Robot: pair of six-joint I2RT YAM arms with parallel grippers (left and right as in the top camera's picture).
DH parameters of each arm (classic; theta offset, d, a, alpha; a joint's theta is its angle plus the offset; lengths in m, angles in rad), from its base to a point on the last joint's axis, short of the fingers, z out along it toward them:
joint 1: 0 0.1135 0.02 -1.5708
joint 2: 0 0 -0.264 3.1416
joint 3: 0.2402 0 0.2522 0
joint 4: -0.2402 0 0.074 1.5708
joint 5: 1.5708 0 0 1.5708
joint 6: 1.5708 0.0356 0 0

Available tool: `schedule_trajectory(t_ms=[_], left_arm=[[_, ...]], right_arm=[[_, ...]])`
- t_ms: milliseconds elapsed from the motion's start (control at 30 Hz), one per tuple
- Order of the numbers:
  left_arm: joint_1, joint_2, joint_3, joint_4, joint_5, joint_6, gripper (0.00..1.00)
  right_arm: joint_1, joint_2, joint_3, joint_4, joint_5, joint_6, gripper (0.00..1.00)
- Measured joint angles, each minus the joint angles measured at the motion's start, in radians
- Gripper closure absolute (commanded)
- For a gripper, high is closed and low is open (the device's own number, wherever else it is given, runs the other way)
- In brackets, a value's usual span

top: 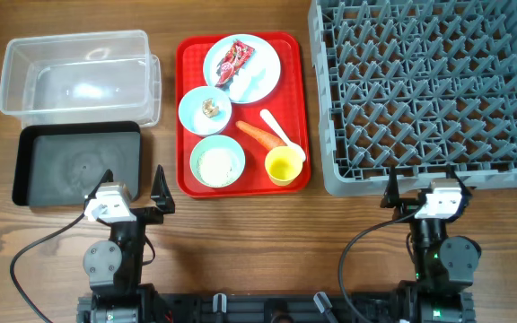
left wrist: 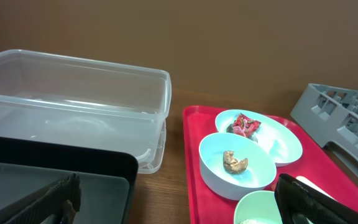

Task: Sort waste into correct bins and load items into the dishwasher rack

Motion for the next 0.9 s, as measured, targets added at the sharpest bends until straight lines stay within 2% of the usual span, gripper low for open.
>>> schedule_trajectory(t_ms=[200,367,533,767,900], left_arm=[[0.0,0.0,0.0,0.0,0.0,0.0,0.0],[0.0,0.0,0.0,0.004,0.003,0.0,0.0],[-0.001,-0.001,-0.001,0.119,0.035,0.0,0.0],[-0.001,0.023,0.047,0.096,0.057,0.0,0.0],[-0.001,0.151,0.218,0.02,0.077,0.015,0.0]], right_arm=[[0.0,0.0,0.0,0.013,-0.001,-0.052,0.0],[0.0,0.001,0.0,0.097,-0.081,-0.059,0.0],[0.0,0.002,0.021,0.199,-0.164,-0.05,0.0],[0.0,0.085,0.231,0.169,-0.22,-0.047,0.0],[0.0,0.231,0.418,0.085,-0.275,-0.046,0.0]])
